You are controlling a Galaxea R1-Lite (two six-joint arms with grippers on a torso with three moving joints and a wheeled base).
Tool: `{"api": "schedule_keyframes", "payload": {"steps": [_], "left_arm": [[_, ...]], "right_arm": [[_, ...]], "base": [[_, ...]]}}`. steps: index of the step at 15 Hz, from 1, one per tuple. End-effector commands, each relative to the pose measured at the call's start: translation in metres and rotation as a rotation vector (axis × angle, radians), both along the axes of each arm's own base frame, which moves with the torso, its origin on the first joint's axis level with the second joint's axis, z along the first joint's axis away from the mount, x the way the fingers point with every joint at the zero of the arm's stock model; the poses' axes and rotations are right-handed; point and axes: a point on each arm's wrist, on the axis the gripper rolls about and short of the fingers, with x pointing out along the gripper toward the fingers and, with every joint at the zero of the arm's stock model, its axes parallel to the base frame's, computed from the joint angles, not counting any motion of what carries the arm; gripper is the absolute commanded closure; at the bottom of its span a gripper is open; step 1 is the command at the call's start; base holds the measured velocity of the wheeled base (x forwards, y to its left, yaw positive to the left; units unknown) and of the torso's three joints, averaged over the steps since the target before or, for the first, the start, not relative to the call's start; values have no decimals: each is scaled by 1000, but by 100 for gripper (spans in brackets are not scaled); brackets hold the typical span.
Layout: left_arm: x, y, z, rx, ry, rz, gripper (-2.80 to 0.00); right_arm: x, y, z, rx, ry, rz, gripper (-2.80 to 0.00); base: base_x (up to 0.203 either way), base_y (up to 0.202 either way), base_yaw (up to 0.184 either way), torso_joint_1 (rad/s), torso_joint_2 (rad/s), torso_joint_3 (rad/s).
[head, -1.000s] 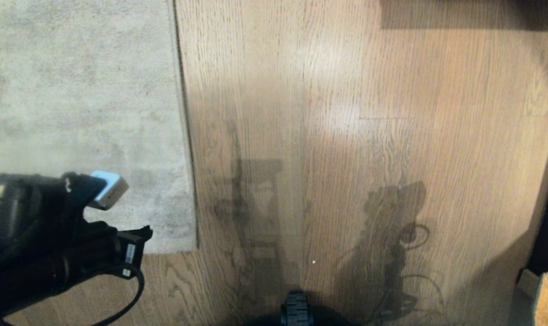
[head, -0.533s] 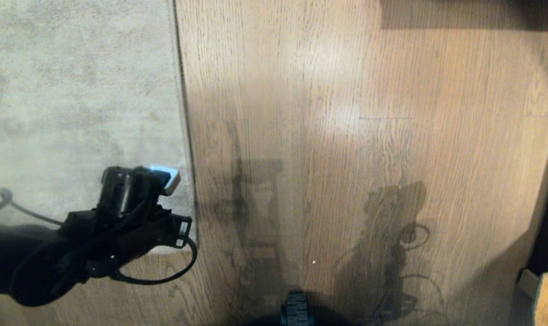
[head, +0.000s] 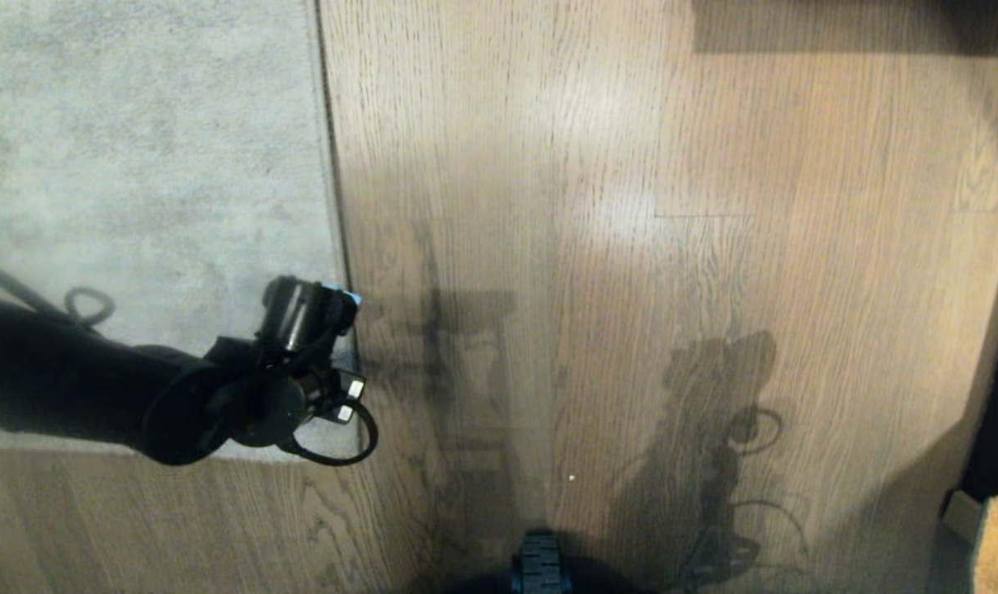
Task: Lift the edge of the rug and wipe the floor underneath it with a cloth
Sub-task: Lift up the carpet
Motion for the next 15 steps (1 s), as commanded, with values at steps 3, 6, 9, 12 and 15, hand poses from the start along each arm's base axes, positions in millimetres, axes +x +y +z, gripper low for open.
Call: {"api": "schedule_keyframes", "payload": {"steps": [3, 6, 9, 12, 15], "left_arm": [[19, -6, 4, 83, -40, 61, -280], [31, -9, 7, 134, -68, 92, -280], [38, -13, 6, 132, -77, 91, -280], [43, -15, 5, 147, -86, 106, -280], [43, -15, 4, 174, -81, 111, -280]], "right_arm": [[0, 0, 0, -1, 3, 1, 0], [0, 0, 0, -1, 1, 1, 0], [0, 0, 0, -1, 2, 1, 0], [0, 0, 0, -1, 1, 1, 0], [0, 0, 0, -2, 1, 1, 0]], "base": [[0, 0, 0, 0, 0, 0], [0, 0, 0, 0, 0, 0], [0, 0, 0, 0, 0, 0], [0, 0, 0, 0, 0, 0], [0, 0, 0, 0, 0, 0]]}}
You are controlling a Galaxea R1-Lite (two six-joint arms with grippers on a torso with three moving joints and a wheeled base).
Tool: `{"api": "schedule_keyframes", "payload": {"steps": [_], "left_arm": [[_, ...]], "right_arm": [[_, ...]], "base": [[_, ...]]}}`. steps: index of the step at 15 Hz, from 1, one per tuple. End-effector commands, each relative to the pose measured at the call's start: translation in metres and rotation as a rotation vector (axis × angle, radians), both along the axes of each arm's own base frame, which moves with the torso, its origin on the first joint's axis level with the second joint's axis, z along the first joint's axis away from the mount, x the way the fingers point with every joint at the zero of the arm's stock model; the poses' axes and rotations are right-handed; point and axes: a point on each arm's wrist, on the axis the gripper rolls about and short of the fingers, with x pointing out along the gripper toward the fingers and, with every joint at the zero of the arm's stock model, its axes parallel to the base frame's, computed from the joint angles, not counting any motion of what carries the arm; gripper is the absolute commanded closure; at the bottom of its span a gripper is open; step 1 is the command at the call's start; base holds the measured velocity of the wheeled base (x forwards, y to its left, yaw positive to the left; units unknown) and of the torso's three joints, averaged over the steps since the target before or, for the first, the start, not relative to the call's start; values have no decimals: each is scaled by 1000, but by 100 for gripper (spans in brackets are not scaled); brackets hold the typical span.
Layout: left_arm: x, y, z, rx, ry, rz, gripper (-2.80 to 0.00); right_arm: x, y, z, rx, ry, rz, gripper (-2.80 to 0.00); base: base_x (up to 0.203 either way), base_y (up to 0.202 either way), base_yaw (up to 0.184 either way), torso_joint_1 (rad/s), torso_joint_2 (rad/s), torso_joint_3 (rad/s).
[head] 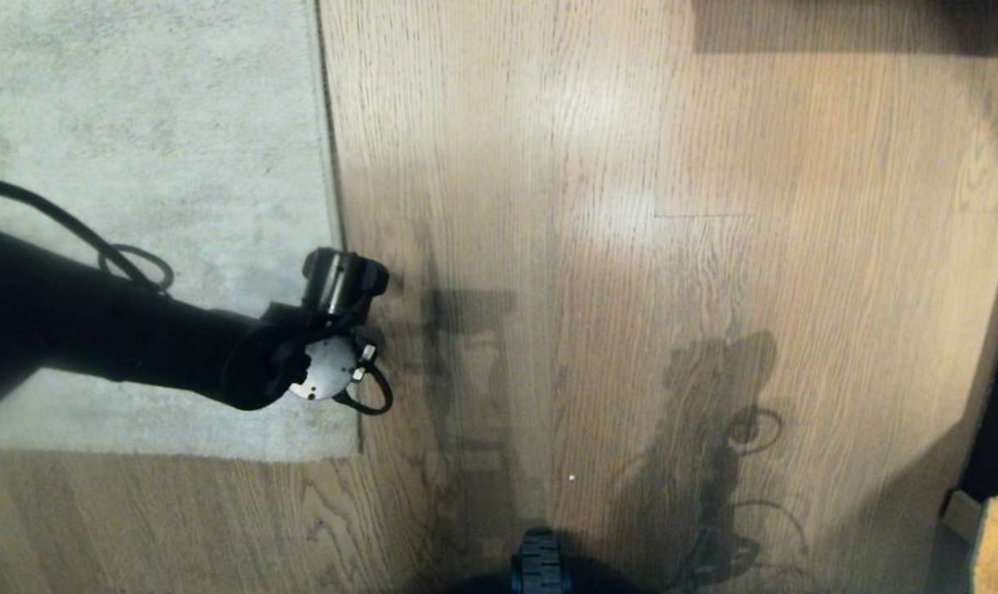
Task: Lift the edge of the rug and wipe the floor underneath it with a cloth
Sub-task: Lift up the carpet
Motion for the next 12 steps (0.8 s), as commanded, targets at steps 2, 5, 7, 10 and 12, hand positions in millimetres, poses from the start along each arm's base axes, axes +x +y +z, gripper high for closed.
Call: {"api": "schedule_keyframes", "payload": {"steps": [2, 5, 7, 10, 12], "left_arm": [[2, 2, 0, 39, -11, 27, -280], [4, 3, 2, 38, -39, 28, -280], [3, 4, 1, 42, -34, 30, -280], [-2, 11, -1, 80, -23, 59, -280], [-7, 19, -3, 89, -11, 73, -280]], "right_arm": [[0, 0, 0, -2, 1, 1, 0], [0, 0, 0, -1, 1, 1, 0], [0, 0, 0, -1, 1, 1, 0], [0, 0, 0, -1, 1, 1, 0], [0, 0, 0, -1, 1, 1, 0]], "base": [[0, 0, 0, 0, 0, 0], [0, 0, 0, 0, 0, 0], [0, 0, 0, 0, 0, 0], [0, 0, 0, 0, 0, 0], [0, 0, 0, 0, 0, 0]]}}
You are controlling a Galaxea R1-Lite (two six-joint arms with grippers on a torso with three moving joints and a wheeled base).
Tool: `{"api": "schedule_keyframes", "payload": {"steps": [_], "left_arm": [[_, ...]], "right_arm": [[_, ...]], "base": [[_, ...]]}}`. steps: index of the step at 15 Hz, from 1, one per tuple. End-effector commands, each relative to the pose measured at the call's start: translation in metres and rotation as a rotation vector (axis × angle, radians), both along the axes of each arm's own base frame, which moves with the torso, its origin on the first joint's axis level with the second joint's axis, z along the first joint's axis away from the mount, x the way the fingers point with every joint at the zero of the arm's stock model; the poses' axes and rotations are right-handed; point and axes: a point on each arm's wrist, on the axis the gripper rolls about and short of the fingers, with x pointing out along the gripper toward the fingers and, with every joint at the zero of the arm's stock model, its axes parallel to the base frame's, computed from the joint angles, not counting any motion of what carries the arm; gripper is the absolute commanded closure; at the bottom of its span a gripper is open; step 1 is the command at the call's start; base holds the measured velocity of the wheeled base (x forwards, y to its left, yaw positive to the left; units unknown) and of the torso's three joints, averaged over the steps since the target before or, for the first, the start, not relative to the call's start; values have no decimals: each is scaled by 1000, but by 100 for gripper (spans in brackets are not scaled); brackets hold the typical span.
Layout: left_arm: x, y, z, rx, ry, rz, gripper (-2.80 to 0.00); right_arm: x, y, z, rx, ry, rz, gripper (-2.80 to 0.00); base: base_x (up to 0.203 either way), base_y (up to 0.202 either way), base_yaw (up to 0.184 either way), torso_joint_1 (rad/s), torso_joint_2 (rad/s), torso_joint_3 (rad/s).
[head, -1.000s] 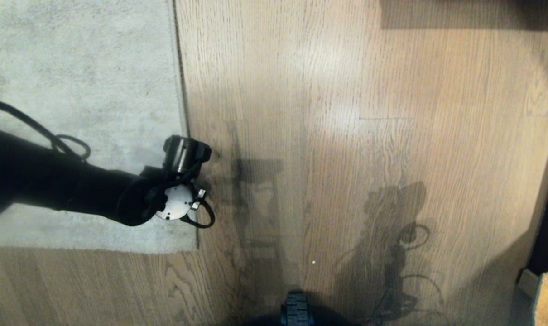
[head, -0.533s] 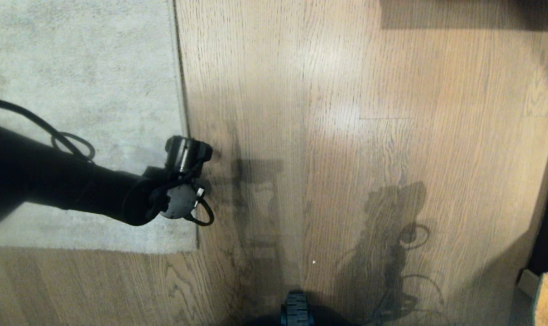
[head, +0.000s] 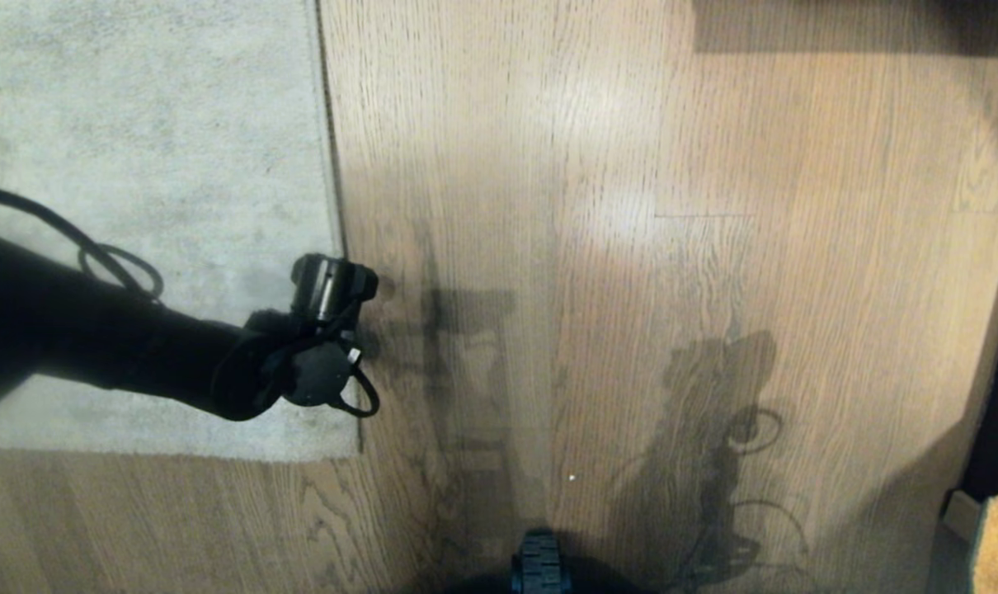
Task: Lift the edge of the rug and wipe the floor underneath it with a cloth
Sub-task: Lift up the carpet
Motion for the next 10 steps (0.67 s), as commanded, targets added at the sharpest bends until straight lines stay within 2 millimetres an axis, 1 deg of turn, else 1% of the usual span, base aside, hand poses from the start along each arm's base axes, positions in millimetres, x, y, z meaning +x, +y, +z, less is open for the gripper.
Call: {"api": "schedule_keyframes", "payload": {"steps": [1, 4, 5, 7, 10], "left_arm": [[-8, 11, 2, 6, 4, 24, -280], [-17, 26, -1, 15, 28, 57, -280], [-17, 28, -1, 12, 23, 62, -280], [-16, 28, 1, 1, -2, 62, -280], [-13, 21, 7, -23, -32, 47, -280]], "right_arm": [[0, 0, 0, -1, 2, 2, 0], [0, 0, 0, -1, 1, 2, 0], [0, 0, 0, -1, 1, 2, 0], [0, 0, 0, -1, 1, 2, 0], [0, 0, 0, -1, 1, 2, 0]], "base": [[0, 0, 0, 0, 0, 0], [0, 0, 0, 0, 0, 0], [0, 0, 0, 0, 0, 0], [0, 0, 0, 0, 0, 0], [0, 0, 0, 0, 0, 0]]}}
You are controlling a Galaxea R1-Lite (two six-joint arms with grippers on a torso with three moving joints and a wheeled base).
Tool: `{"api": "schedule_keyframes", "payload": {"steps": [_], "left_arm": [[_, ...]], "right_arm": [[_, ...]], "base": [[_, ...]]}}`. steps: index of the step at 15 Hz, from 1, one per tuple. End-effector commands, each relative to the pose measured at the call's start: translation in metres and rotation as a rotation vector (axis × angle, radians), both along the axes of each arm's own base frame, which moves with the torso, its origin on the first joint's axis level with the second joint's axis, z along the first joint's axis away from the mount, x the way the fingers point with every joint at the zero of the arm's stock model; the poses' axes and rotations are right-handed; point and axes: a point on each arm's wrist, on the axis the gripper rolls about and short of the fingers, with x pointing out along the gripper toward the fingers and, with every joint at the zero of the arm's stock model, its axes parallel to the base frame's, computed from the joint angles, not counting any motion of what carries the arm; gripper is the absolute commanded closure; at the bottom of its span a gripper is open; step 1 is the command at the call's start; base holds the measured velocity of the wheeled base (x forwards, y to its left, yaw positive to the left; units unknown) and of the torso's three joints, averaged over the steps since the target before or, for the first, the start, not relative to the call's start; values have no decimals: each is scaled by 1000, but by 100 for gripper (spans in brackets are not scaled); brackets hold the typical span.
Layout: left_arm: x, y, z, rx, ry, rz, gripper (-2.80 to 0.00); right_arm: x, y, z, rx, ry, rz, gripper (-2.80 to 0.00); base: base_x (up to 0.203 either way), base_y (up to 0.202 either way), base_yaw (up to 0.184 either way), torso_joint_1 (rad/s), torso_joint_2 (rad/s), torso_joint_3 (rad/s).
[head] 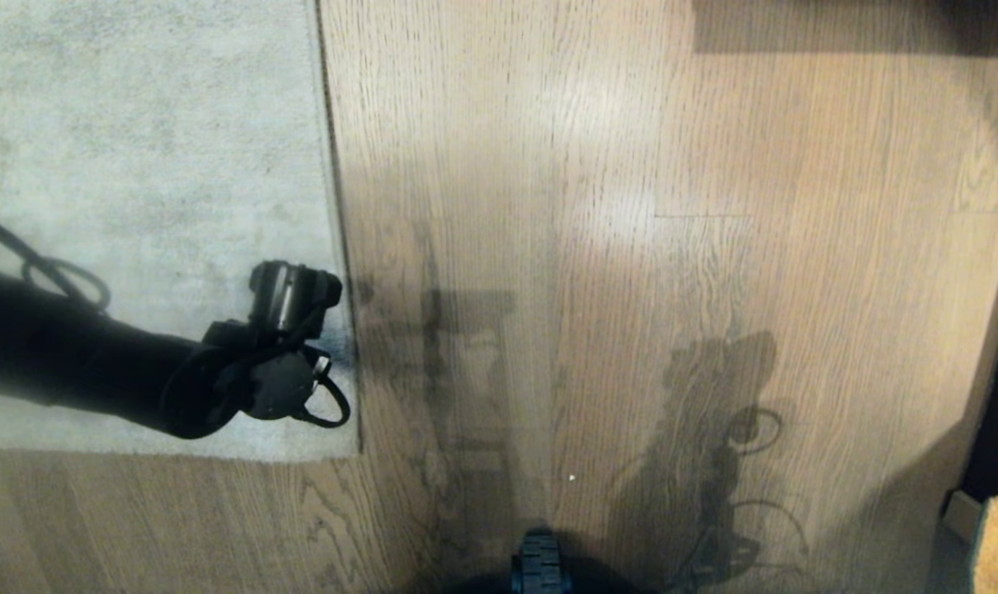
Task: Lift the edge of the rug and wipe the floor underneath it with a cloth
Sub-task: Lift up the carpet
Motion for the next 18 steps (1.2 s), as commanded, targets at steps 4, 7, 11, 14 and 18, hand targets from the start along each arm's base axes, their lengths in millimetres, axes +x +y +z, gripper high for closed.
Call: {"api": "schedule_keyframes", "payload": {"steps": [4, 7, 11, 14, 18], "left_arm": [[5, -24, 7, -27, -42, -52, -280], [8, -39, 2, -41, -45, -80, -280], [14, -41, -9, -32, -22, -81, -280], [17, -36, -17, -18, -2, -61, -280], [21, -27, -20, -4, 12, -39, -280]], "right_arm": [[0, 0, 0, -1, 2, 1, 0], [0, 0, 0, -1, 1, 1, 0], [0, 0, 0, -1, 1, 1, 0], [0, 0, 0, -1, 1, 1, 0], [0, 0, 0, -1, 1, 1, 0]], "base": [[0, 0, 0, 0, 0, 0], [0, 0, 0, 0, 0, 0], [0, 0, 0, 0, 0, 0], [0, 0, 0, 0, 0, 0], [0, 0, 0, 0, 0, 0]]}}
